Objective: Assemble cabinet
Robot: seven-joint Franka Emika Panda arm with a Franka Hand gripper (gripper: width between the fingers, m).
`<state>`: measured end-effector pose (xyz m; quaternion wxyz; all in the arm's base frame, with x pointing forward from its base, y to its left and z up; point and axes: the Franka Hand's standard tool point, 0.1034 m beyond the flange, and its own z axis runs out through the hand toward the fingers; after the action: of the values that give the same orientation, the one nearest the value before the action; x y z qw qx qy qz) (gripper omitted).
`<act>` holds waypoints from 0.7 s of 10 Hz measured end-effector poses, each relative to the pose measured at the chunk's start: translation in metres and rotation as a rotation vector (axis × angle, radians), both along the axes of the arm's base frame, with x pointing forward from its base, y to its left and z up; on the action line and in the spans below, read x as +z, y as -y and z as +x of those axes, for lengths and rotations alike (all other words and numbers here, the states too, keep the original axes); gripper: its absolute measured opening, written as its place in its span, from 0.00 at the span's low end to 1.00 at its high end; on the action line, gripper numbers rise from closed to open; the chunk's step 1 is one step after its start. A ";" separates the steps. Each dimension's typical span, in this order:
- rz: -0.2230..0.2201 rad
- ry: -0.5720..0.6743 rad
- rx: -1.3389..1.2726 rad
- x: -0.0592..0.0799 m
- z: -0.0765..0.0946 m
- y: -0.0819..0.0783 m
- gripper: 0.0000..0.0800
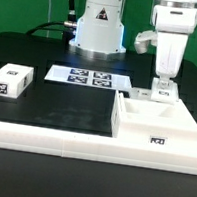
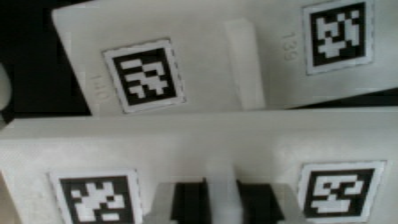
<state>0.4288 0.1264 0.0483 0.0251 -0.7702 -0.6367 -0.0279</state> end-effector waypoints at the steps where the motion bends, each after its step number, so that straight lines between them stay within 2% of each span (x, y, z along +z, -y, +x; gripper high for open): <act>1: -0.005 -0.004 -0.008 0.003 0.006 0.006 0.09; 4: -0.007 -0.001 -0.038 0.009 0.016 0.008 0.09; 7: -0.007 -0.004 -0.040 0.007 0.015 0.008 0.09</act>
Offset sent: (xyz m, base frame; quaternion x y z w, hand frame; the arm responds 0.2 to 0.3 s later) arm 0.0136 -0.0001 0.0140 -0.0027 -0.0139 0.0296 0.9995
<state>0.4442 0.1181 0.0551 0.0233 -0.7828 -0.6213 -0.0248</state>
